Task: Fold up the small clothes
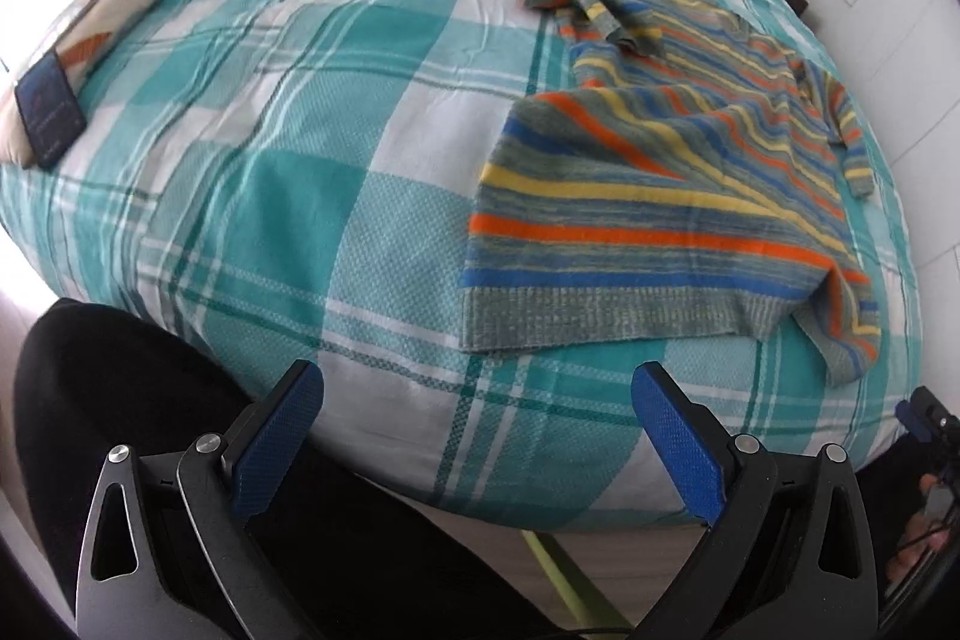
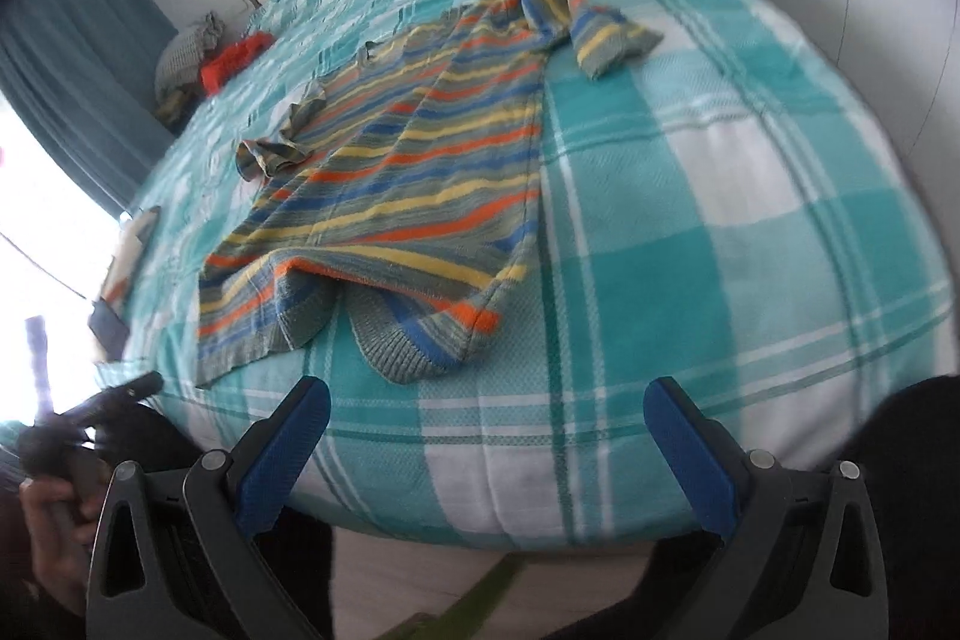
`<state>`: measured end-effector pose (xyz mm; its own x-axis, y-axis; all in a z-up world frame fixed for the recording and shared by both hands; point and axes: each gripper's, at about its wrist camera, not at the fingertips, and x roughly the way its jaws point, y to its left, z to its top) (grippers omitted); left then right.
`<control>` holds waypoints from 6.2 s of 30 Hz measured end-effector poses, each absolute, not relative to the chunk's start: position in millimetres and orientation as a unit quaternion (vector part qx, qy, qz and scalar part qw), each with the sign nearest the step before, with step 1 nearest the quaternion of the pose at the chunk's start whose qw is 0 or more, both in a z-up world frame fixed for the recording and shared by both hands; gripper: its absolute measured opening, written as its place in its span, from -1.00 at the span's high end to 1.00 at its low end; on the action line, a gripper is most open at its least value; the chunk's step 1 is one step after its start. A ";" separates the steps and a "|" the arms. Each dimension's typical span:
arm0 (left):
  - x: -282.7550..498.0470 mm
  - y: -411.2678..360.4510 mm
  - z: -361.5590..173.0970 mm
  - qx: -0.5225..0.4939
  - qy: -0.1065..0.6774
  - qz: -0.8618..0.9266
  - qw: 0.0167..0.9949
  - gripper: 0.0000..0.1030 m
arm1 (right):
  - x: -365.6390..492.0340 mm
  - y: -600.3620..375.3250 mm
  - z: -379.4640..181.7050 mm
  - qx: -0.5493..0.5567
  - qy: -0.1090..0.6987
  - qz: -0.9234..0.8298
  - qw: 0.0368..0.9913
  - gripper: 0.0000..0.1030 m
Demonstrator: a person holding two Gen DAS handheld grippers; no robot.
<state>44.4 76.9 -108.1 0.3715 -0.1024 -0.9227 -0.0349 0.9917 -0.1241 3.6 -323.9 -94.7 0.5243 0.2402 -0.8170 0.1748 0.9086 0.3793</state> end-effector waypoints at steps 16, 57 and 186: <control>77.9 81.7 -147.9 -0.136 0.554 -0.050 0.820 -0.34 | 52.0 -296.2 -126.3 0.221 0.460 0.223 0.831 0.49; 44.0 47.7 -152.8 0.008 0.629 -0.035 0.776 0.35 | 28.5 -366.2 -154.1 0.200 0.644 0.009 0.739 0.94; 71.8 31.7 -135.0 0.078 0.501 0.074 0.859 -0.87 | 137.7 -630.4 -137.3 0.460 0.374 -0.089 0.800 0.89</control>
